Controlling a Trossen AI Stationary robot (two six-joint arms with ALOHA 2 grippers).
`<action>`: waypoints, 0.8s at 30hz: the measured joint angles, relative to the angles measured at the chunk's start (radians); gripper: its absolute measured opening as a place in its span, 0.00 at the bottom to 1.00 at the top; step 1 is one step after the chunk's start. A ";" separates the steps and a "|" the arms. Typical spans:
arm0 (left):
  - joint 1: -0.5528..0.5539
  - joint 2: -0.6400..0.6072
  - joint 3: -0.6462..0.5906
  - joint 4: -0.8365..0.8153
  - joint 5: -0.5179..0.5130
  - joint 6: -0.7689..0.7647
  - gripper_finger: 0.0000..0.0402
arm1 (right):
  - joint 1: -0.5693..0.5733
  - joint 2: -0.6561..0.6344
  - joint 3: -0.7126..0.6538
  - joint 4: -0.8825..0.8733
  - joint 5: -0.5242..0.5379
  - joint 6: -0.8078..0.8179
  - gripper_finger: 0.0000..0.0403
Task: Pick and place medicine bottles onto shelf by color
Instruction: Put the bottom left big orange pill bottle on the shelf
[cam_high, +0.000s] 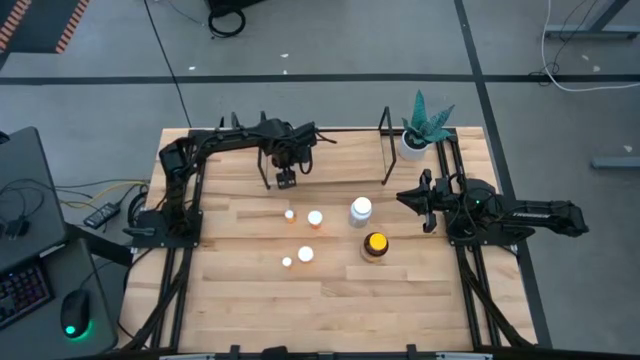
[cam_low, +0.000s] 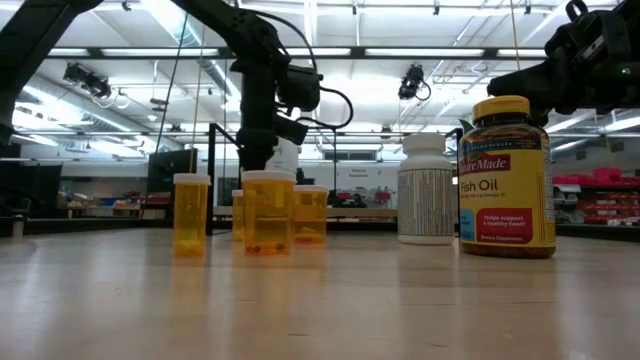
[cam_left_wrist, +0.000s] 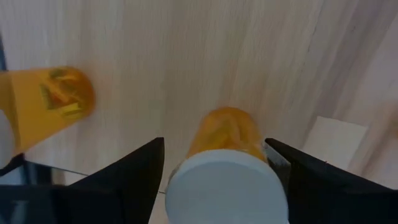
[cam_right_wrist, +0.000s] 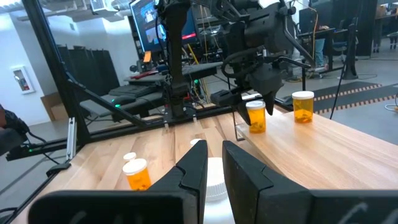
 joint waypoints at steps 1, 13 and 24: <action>-0.002 0.000 0.000 0.000 -0.001 0.003 0.71 | 0.000 0.000 0.000 0.000 0.000 0.000 0.14; -0.034 -0.042 0.000 0.023 -0.058 0.046 0.71 | 0.000 0.000 0.000 0.000 0.000 0.000 0.14; -0.058 -0.148 0.001 0.119 0.030 0.080 0.66 | 0.000 0.000 0.000 0.007 0.000 0.000 0.14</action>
